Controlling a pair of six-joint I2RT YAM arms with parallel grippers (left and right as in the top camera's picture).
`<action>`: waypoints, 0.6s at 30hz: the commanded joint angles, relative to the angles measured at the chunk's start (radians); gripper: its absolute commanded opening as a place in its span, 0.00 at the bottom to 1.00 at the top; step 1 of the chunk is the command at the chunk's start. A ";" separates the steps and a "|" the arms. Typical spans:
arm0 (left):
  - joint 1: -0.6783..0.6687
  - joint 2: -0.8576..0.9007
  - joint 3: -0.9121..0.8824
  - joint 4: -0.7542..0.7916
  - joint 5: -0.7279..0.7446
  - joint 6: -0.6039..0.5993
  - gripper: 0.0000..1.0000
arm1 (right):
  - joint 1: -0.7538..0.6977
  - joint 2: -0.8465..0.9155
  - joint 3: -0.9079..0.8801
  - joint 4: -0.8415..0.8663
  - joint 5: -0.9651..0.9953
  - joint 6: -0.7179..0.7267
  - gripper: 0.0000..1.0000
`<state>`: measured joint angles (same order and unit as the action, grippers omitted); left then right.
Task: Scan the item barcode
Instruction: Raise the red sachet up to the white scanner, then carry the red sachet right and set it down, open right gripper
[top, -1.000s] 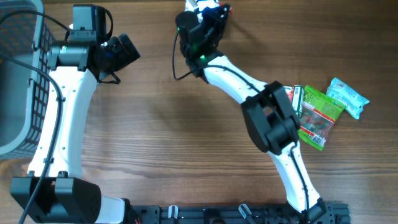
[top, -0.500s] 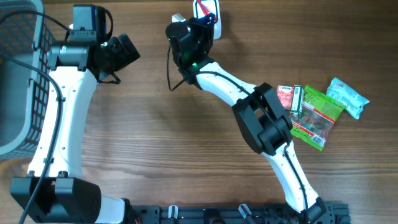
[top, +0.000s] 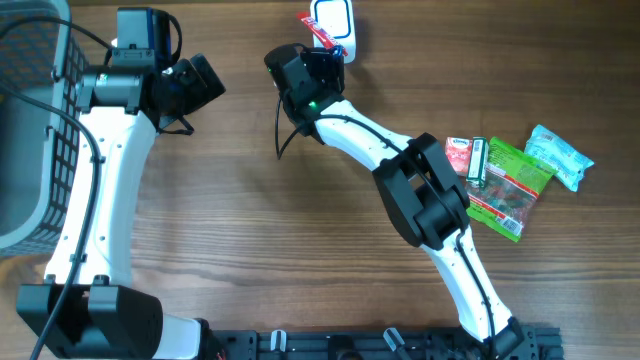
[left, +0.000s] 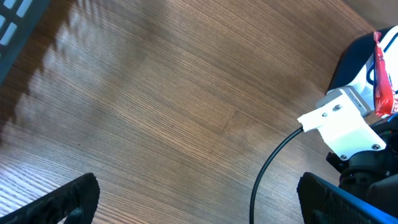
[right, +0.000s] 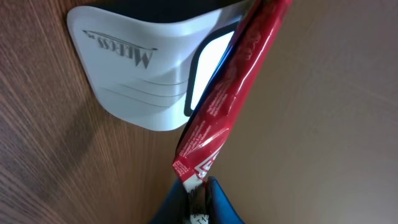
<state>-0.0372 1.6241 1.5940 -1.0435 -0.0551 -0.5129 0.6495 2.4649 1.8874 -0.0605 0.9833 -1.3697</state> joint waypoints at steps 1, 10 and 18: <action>0.005 -0.005 -0.004 0.002 -0.003 0.004 1.00 | 0.003 0.005 0.000 0.004 -0.008 0.103 0.05; 0.005 -0.005 -0.004 0.002 -0.003 0.004 1.00 | -0.036 -0.158 0.000 0.119 0.145 0.303 0.04; 0.005 -0.005 -0.004 0.002 -0.003 0.004 1.00 | -0.035 -0.488 0.000 0.010 0.290 0.571 0.04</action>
<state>-0.0372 1.6241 1.5940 -1.0435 -0.0551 -0.5129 0.6117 2.1223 1.8858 0.0166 1.1728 -0.9588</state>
